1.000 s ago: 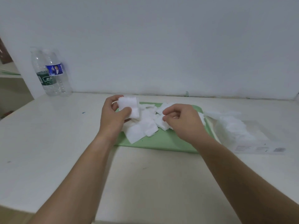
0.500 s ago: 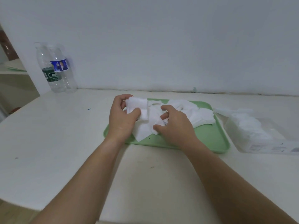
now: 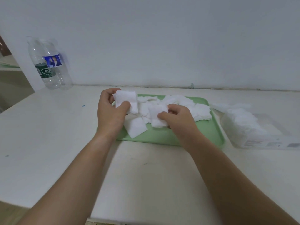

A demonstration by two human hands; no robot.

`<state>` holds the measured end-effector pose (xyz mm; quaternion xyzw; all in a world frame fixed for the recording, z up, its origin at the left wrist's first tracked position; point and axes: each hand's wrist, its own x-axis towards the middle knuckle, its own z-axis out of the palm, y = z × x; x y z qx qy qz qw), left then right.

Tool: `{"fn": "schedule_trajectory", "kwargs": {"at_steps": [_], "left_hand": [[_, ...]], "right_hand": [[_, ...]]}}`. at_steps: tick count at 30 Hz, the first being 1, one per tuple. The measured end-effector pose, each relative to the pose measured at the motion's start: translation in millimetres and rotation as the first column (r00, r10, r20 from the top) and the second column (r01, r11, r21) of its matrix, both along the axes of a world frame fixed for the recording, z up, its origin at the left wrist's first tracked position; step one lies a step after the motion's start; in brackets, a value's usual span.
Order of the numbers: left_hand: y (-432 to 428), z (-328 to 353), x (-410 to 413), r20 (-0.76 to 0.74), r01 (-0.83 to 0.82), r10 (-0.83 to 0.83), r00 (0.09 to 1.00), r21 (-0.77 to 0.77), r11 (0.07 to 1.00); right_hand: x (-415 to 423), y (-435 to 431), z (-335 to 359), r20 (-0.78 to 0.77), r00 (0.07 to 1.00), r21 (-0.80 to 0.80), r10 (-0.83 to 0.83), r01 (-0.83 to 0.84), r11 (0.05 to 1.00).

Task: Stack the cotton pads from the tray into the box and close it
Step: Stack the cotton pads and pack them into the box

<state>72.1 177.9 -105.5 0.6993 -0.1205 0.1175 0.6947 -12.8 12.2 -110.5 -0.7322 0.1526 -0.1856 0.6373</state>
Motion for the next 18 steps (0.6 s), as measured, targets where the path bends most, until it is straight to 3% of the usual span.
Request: {"fn": "schedule_trajectory", "kwargs": {"at_steps": [4,10,18], "left_hand": [[1,-1,-1,-0.021,0.036,-0.035,0.999,0.017,0.999],[-4,-1,-9,-0.054,0.188,-0.185,0.981,0.053,0.981],[-12,-4,-17,-0.041,0.274,-0.271,0.962,0.112,0.955]], "right_hand": [[-4,-2,6,0.059,0.996,0.163,0.065,-0.074,0.984],[-11,-2,11,0.164,0.975,0.247,0.153,-0.19,0.95],[-9,-1,9,0.156,0.971,0.101,0.18,-0.197,0.975]]}}
